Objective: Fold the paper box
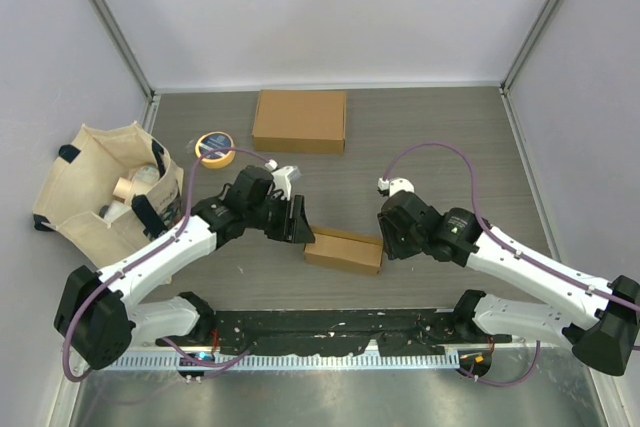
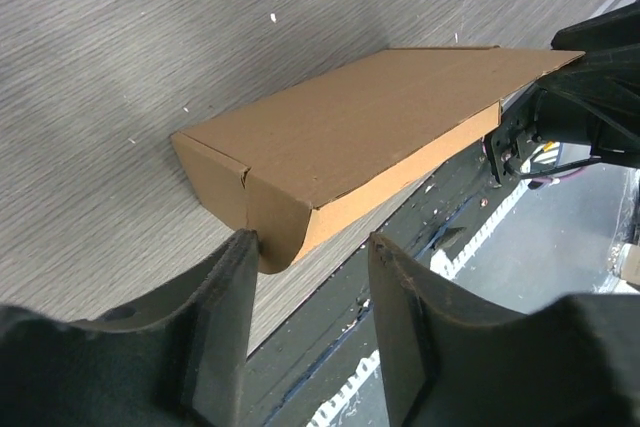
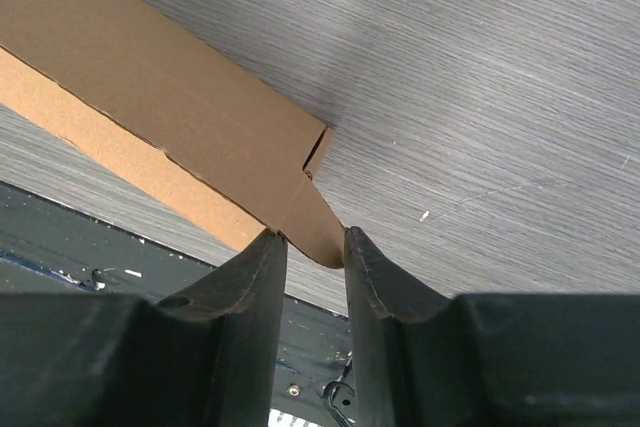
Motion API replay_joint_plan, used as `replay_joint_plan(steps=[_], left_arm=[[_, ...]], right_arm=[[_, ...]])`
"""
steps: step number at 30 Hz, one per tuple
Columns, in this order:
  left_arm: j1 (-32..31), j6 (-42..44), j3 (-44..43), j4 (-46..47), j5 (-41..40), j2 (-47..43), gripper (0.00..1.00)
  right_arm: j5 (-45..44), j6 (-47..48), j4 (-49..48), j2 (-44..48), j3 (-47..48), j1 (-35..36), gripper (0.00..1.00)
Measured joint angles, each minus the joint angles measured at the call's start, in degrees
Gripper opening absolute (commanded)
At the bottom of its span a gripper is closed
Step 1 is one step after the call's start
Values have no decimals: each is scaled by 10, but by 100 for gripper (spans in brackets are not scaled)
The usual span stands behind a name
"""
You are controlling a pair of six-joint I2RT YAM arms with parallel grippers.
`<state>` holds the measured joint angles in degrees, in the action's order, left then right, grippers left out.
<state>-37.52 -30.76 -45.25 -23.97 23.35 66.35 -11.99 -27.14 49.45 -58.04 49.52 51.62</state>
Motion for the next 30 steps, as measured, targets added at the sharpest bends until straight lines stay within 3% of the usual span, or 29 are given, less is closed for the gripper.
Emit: replay_joint_plan(steps=[3,7,14,30], left_arm=[[-1,-1,-3,-2,8,8,35],[-11,-3,-4,-5,13,16,28],[-16,-18,-4,-6,17,17,21],[-25,-6,-4,-32,-9,12,17]], right_arm=[[1,-1,-10,-1,-7,0,26],[9,-5,-23,-1,-15,0,16],[25,-28,-36,-5,-17,-3,9],[23,-98,-38,-14,-16,-5,1]])
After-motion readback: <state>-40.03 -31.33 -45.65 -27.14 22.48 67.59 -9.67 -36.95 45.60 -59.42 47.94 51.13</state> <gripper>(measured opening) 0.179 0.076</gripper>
